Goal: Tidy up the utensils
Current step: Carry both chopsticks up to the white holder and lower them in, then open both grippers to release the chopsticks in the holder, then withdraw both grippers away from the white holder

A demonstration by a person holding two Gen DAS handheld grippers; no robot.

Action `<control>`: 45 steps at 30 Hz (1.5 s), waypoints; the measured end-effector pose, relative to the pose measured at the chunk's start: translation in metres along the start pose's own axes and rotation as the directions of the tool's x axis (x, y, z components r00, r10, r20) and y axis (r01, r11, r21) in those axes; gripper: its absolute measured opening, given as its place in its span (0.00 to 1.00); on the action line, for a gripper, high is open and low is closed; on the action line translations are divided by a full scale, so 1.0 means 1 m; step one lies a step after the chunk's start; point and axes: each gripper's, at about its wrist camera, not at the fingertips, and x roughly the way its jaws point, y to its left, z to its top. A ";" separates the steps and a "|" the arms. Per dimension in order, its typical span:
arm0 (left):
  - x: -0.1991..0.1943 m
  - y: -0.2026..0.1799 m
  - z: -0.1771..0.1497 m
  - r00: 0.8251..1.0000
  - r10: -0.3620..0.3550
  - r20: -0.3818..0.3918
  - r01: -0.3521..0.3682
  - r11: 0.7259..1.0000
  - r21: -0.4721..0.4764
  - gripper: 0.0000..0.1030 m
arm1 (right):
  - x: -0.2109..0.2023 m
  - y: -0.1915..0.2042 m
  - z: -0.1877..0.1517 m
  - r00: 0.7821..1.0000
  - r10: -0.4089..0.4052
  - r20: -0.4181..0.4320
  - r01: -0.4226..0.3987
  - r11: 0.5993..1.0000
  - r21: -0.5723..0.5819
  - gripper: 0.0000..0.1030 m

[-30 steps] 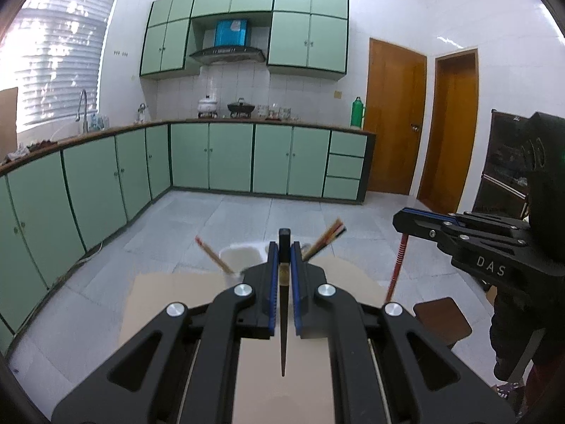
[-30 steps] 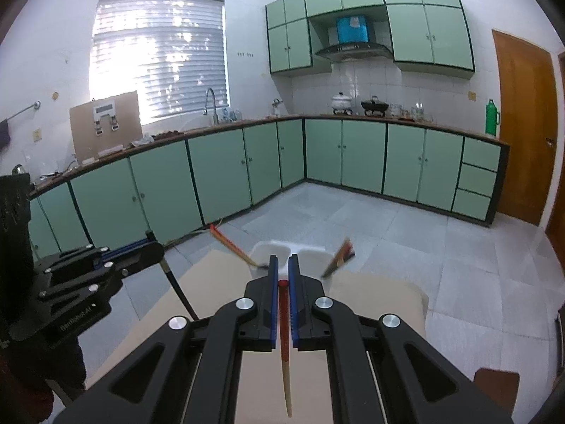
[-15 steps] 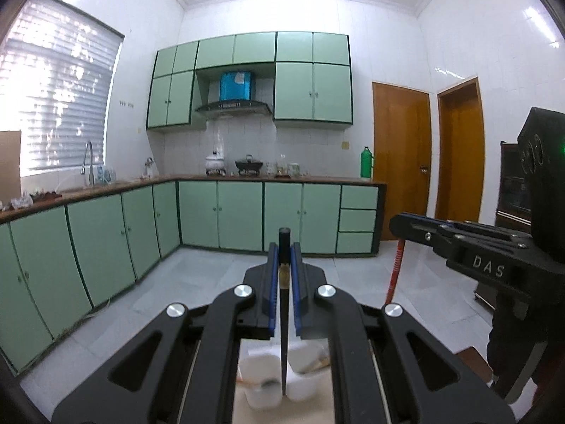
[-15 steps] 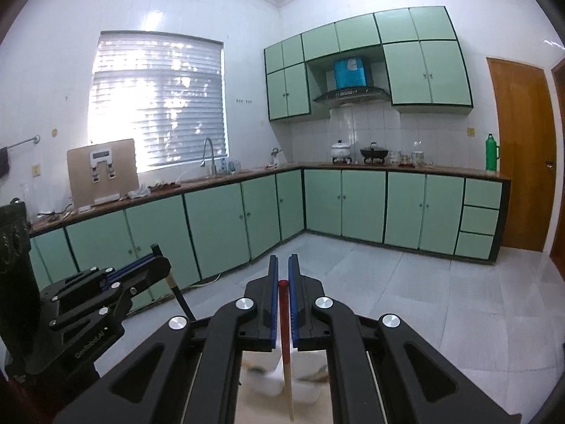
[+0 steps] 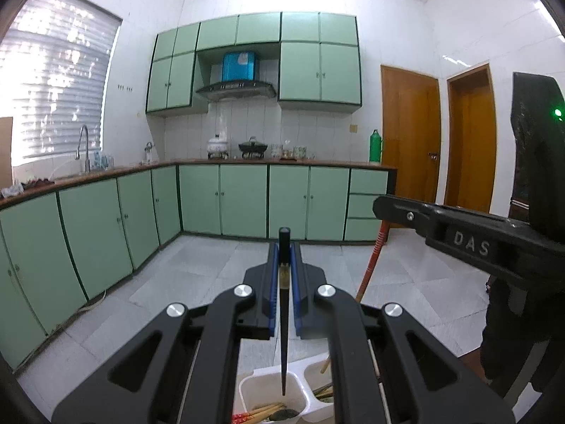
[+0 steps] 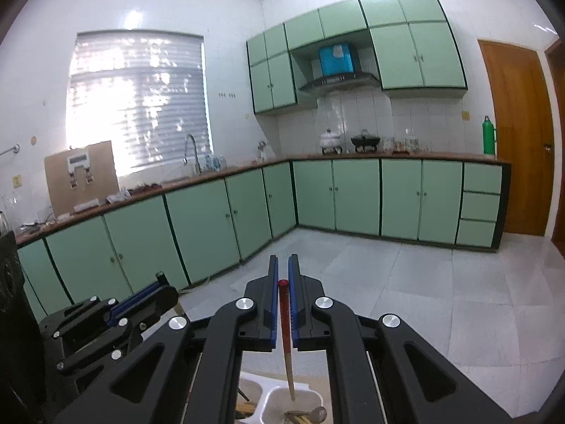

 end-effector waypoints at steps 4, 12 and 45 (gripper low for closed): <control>0.018 0.010 -0.017 0.999 0.009 -0.045 -0.010 1.000 -0.007 0.06 | 0.015 -0.004 -0.020 0.998 -0.013 -0.055 0.013 1.000 -0.011 0.05; 0.033 0.025 -0.046 0.989 0.019 -0.148 -0.021 1.000 -0.013 0.08 | 0.025 -0.013 -0.052 0.989 -0.019 -0.149 0.019 1.000 -0.003 0.08; -0.197 0.018 -0.128 0.964 0.106 -0.243 -0.129 0.989 -0.078 0.85 | -0.191 0.014 -0.180 0.971 -0.147 -0.187 0.160 0.986 0.053 0.94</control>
